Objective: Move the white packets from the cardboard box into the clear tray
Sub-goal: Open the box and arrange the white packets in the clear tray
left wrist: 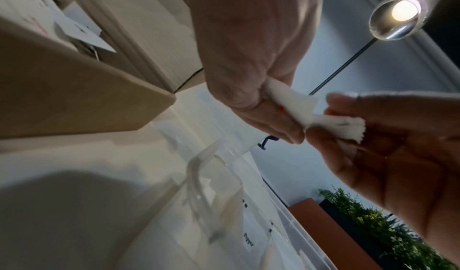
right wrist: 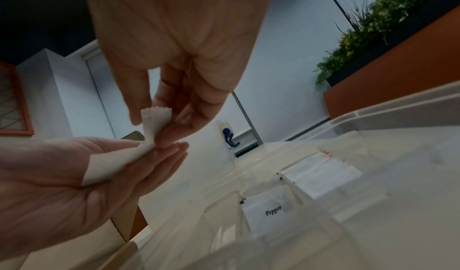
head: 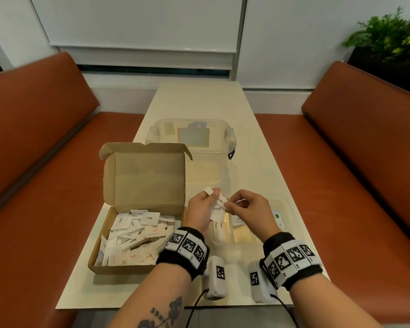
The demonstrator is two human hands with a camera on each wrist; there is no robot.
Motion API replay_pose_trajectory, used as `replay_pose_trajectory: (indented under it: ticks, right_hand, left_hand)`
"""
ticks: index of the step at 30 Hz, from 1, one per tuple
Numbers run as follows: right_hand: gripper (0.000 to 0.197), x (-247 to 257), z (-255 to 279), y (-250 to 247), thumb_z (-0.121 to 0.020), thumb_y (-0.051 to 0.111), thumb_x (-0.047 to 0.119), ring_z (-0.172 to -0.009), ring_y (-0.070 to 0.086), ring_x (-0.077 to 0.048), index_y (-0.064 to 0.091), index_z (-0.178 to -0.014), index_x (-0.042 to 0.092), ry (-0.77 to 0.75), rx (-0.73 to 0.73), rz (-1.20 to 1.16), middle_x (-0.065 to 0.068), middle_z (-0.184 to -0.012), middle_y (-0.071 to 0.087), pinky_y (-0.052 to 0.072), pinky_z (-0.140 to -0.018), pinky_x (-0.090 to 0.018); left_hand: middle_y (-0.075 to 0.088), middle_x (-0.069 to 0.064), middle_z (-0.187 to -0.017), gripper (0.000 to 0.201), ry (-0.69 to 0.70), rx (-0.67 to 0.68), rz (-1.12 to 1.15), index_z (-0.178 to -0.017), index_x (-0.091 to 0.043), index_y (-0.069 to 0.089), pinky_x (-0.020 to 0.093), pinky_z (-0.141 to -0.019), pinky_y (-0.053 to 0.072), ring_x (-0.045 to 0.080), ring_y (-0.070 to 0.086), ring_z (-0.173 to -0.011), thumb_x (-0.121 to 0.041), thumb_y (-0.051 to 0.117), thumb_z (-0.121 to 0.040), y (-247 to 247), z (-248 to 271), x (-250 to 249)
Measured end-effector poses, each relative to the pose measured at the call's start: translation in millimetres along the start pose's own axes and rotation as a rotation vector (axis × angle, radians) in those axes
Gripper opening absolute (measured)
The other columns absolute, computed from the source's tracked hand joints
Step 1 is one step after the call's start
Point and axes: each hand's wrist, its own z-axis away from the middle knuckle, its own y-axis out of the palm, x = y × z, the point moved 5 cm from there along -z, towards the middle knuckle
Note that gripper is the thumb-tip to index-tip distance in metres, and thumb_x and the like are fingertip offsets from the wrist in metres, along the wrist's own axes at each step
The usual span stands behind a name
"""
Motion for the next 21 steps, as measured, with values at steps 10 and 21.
replay_pose_trajectory:
  ticks: [10, 21]
  right_hand:
    - [0.013, 1, -20, -38, -0.081, 0.07, 0.006, -0.072, 0.066, -0.013, 0.062, -0.089, 0.013, 0.035, -0.205, -0.133, -0.007, -0.08, 0.07, 0.052, -0.07, -0.022]
    - [0.017, 32, -51, -46, -0.08, 0.072, 0.004, -0.073, 0.068, -0.017, 0.063, -0.094, 0.01, 0.047, 0.194, 0.092, -0.011, -0.085, 0.074, 0.057, -0.071, -0.021]
  left_hand:
    - [0.066, 0.02, -0.115, 0.028, -0.034, -0.019, 0.033, -0.114, -0.003, 0.064, 0.046, -0.101, 0.046, 0.036, 0.061, -0.111, -0.012, 0.066, -0.087, -6, -3, 2]
    - [0.072, 0.014, -0.1, 0.03, 0.021, 0.18, -0.174, -0.101, -0.004, 0.072, 0.026, -0.08, 0.048, 0.018, 0.065, -0.085, -0.03, 0.065, -0.088, 22, 7, -3]
